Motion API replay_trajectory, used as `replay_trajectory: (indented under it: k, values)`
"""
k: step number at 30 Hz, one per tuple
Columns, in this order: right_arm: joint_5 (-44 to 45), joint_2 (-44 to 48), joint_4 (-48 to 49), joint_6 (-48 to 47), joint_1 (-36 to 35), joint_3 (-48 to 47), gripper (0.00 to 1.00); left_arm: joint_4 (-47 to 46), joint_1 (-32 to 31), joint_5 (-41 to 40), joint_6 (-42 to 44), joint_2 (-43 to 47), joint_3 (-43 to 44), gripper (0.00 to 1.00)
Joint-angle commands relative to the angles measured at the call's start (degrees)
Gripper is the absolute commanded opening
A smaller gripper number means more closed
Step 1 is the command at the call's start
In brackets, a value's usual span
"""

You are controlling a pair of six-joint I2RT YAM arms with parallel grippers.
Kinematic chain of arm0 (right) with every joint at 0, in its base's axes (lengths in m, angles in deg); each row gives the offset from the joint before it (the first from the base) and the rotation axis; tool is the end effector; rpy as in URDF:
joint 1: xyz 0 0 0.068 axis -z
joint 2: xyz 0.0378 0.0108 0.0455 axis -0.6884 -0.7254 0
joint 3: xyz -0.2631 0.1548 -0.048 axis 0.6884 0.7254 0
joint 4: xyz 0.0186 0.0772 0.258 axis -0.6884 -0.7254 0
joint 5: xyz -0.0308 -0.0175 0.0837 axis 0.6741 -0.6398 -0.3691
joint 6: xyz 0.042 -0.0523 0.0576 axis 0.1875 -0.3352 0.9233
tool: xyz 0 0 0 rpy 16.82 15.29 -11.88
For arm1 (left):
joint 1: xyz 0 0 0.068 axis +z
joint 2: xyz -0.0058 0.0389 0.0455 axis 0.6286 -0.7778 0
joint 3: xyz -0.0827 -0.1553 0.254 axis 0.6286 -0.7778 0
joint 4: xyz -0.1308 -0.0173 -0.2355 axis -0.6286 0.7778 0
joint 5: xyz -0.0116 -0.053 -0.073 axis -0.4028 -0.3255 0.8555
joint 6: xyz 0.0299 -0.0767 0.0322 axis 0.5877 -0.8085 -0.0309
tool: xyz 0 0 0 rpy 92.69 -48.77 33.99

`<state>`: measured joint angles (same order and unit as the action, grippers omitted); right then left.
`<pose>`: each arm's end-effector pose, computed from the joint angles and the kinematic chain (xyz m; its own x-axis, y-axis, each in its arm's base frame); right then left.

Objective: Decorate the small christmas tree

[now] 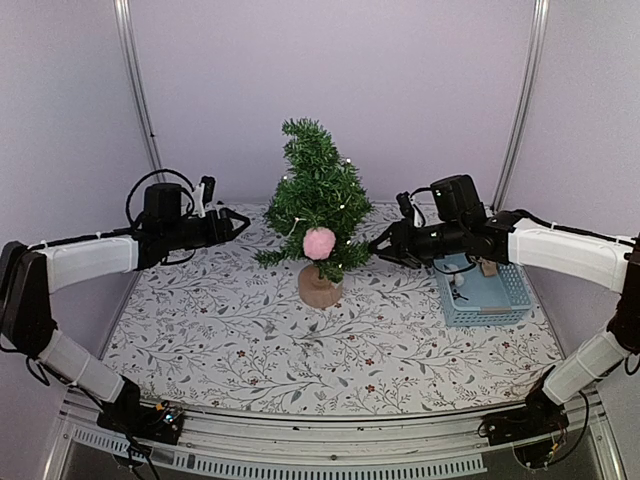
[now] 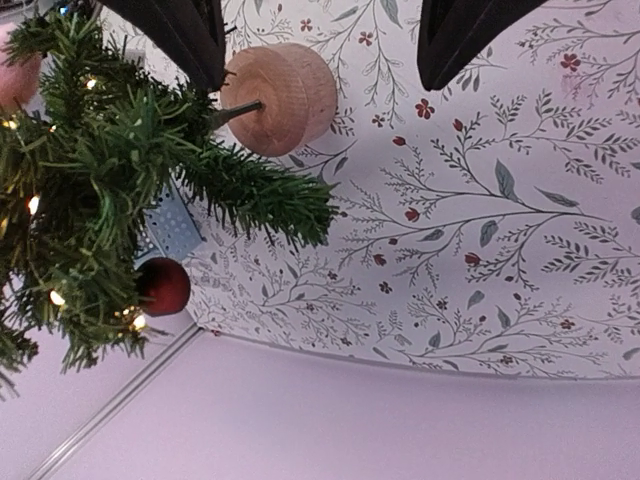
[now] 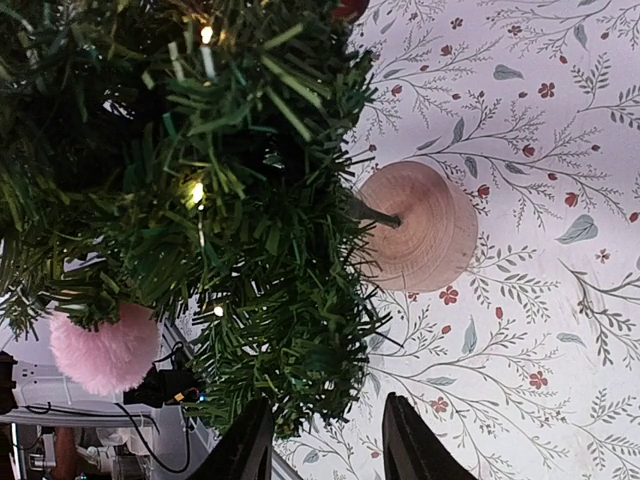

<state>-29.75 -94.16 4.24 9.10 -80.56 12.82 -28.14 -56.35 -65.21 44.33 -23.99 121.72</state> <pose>0.2788 0.2492 0.2935 -0.8664 0.0815 -0.4927 -0.3377 0.6311 0.6983 0.3343 -0.1349 0.2742 -0.6095 -0.2673 -0.7463 0.3539 0.7507 -0.5579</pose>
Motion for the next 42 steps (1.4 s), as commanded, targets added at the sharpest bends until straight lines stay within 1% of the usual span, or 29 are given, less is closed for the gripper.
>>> replay_trajectory:
  k: [1,4,6,9,12,14,17,23,27,32,37,42]
  values:
    - [-0.75,-1.33,4.35,3.85,0.06,1.20,0.39,-5.52,0.38,8.24,1.46,-3.52,1.41,0.67]
    - [1.57,-0.24,3.58,3.94,0.94,1.59,0.39,-5.63,0.36,7.98,2.03,-2.93,0.37,0.67]
    - [1.90,1.17,2.50,3.61,3.58,2.85,0.39,-4.83,0.40,7.38,3.05,-1.99,-0.06,0.67]
    - [1.82,4.86,0.65,2.14,10.44,6.37,0.39,-3.62,0.74,6.85,4.08,-0.82,-0.27,0.67]
    - [2.28,7.25,-2.73,-1.27,18.06,7.69,0.39,-3.10,1.25,6.93,4.26,-0.21,-0.23,0.67]
    - [2.97,6.15,-6.91,-5.13,23.26,6.83,0.37,-2.79,1.49,6.80,4.17,-0.18,0.01,0.67]
    - [4.60,2.62,-11.60,-9.03,27.52,5.64,0.34,-2.63,1.67,6.31,3.89,-0.18,0.17,0.67]
    - [8.35,-4.25,-12.80,-12.44,29.56,4.61,0.33,-2.72,1.69,5.96,3.14,-1.00,0.58,0.67]
    - [9.29,-8.20,-10.70,-13.68,30.93,4.41,0.32,-2.56,1.74,5.41,2.72,-1.55,1.13,0.67]
    - [10.95,-13.50,-9.11,-16.22,31.98,1.31,0.30,-2.21,1.63,4.98,2.02,-2.36,1.71,0.67]
    - [11.11,-17.74,-8.15,-18.62,33.45,-1.29,0.28,-1.28,1.60,4.10,2.16,-2.93,2.76,0.66]
    - [7.12,-22.76,-7.62,-20.45,33.48,-2.91,0.28,-0.12,1.64,2.98,2.87,-3.61,4.38,0.66]
